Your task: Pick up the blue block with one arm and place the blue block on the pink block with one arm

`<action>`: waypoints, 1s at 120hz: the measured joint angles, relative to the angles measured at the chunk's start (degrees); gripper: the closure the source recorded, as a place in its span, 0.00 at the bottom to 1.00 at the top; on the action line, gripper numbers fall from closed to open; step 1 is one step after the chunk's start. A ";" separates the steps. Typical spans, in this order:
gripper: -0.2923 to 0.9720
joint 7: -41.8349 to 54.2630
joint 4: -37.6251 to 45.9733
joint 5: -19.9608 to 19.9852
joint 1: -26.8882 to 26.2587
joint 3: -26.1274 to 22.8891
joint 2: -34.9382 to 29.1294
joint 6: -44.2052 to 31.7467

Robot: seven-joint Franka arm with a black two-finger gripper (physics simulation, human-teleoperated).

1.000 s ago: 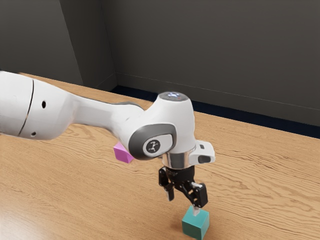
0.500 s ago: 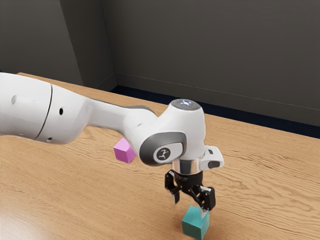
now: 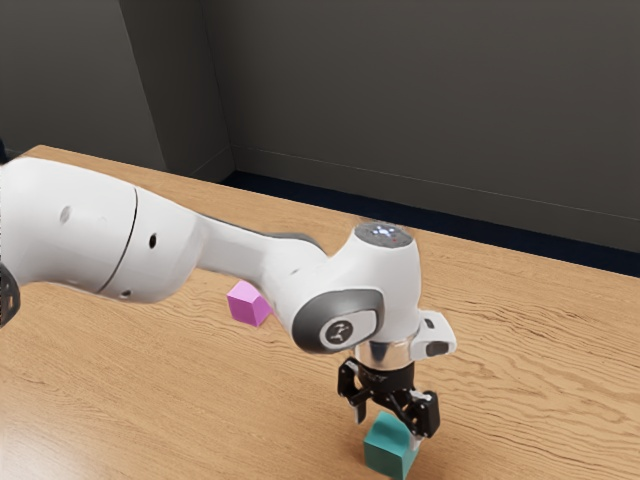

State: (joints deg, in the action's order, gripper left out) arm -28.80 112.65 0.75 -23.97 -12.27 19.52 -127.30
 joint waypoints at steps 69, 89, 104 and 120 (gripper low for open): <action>0.26 -1.44 -1.85 0.06 -2.79 2.65 4.38 -0.98; 0.43 -1.64 -1.86 0.12 -2.87 2.69 4.42 -1.08; 0.45 -1.84 -1.80 0.02 -2.77 2.70 4.31 -1.11; 0.48 -2.10 -1.80 -0.24 -2.63 2.69 2.75 -0.99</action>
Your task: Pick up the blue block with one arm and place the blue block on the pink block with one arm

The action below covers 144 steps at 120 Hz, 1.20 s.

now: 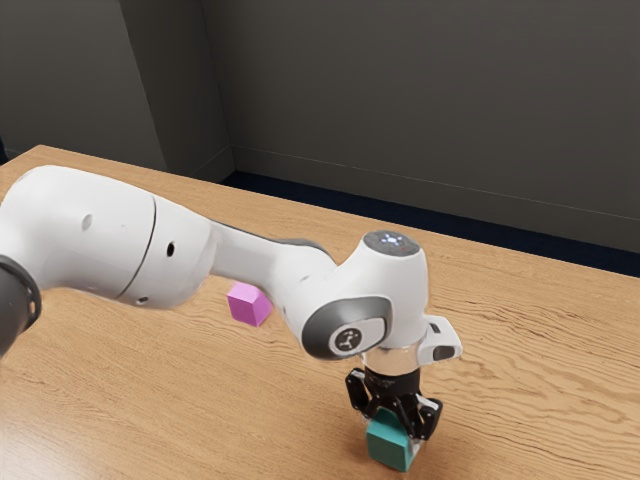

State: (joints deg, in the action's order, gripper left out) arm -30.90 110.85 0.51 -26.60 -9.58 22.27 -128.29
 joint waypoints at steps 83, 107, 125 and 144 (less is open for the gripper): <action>0.47 13.28 -10.21 -5.14 29.56 -0.07 -7.67 15.33; 0.48 20.81 -10.22 -6.08 32.63 -0.09 -7.05 16.59; 0.48 27.51 -10.23 -7.61 34.37 -0.05 -5.80 16.60; 0.48 33.25 -11.77 -9.13 34.60 -0.07 -3.51 16.62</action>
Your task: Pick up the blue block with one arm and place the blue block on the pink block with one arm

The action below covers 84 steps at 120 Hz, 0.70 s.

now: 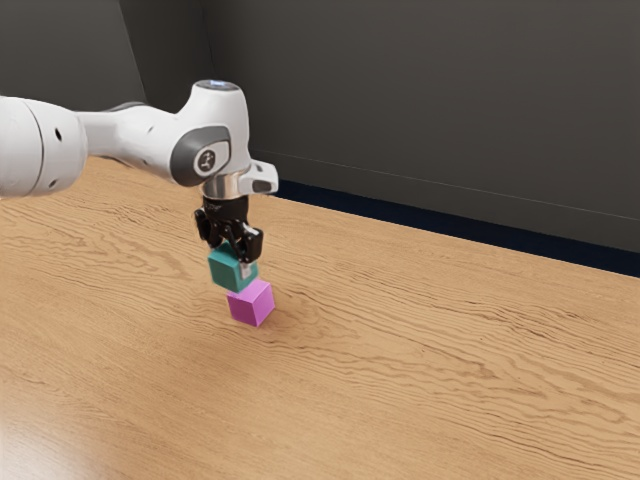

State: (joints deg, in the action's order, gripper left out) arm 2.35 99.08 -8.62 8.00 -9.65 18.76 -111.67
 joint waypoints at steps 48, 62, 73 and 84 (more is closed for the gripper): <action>0.48 9.03 -5.67 -0.17 0.65 0.07 5.27 0.10; 0.48 9.88 -6.12 0.72 0.62 0.07 6.35 0.01; 0.47 9.95 -6.38 1.28 0.72 0.07 6.90 -0.03; 0.48 9.82 -6.55 1.84 0.93 0.07 7.01 -0.05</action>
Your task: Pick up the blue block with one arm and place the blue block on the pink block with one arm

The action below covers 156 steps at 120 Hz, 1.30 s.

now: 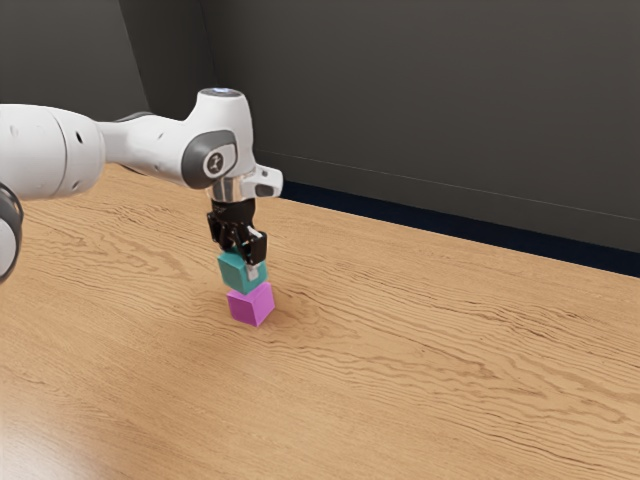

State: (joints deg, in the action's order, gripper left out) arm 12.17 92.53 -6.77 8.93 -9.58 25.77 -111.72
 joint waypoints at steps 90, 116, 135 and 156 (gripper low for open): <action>0.35 -3.52 -1.29 1.49 0.87 -0.08 1.43 -0.03; 0.27 -4.12 -2.58 1.77 1.41 -0.18 -3.73 1.02; 0.25 -4.36 -2.67 1.83 1.44 -0.24 -5.04 2.08; 0.24 -4.53 -2.68 1.80 1.53 -0.24 -5.13 2.94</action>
State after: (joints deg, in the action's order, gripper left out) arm 7.64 89.85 -4.98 10.46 -9.82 20.64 -108.78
